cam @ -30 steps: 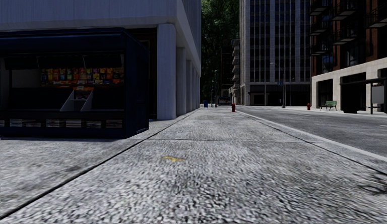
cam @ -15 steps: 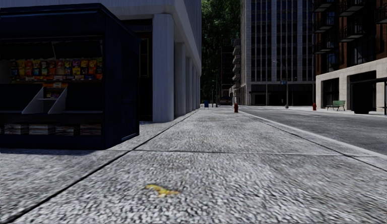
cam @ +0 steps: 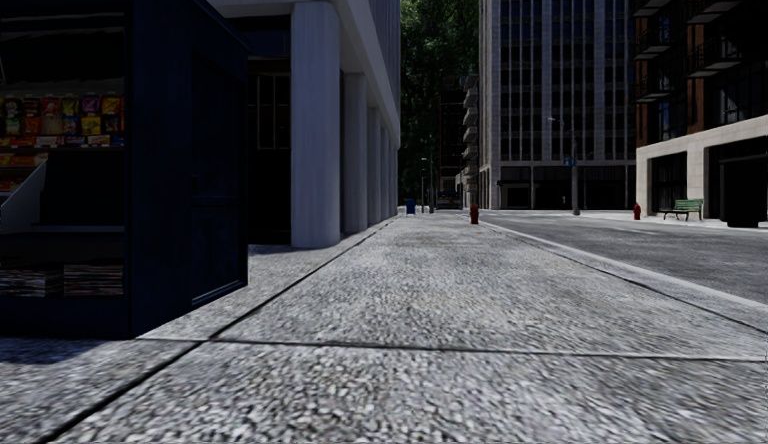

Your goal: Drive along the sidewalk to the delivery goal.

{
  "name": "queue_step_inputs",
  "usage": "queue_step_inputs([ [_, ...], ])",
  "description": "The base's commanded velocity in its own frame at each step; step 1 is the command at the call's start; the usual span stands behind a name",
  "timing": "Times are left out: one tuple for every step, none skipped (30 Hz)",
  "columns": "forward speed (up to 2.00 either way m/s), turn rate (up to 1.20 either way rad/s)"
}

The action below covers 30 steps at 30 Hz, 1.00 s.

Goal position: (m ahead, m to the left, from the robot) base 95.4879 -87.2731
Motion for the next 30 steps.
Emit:
queue_step_inputs([
  [2.0, 0.0],
  [2.0, 0.0],
  [2.0, 0.0],
  [2.0, 0.0],
  [2.0, 0.0],
  [2.0, -0.04],
  [2.0, -0.17],
  [2.0, -0.17],
  [2.0, -0.24],
  [2.0, -0.24],
  [2.0, 0.0],
  [2.0, 0.0],
  [2.0, 0.0],
  [2.0, 0.0],
  [2.0, 0.0],
  [2.0, 0.0],
  [2.0, 0.0],
  [2.0, 0.0],
  [2.0, 0.0],
  [2.0, 0.0],
  [2.0, 0.0],
  [2.0, -0.15],
  [2.0, -0.29],
  [2.0, -0.29],
  [2.0, -0.35],
  [2.0, -0.38],
  [2.0, -0.38],
  [2.0, -0.38],
  [2.0, -0.38],
  [2.0, -0.38],
])
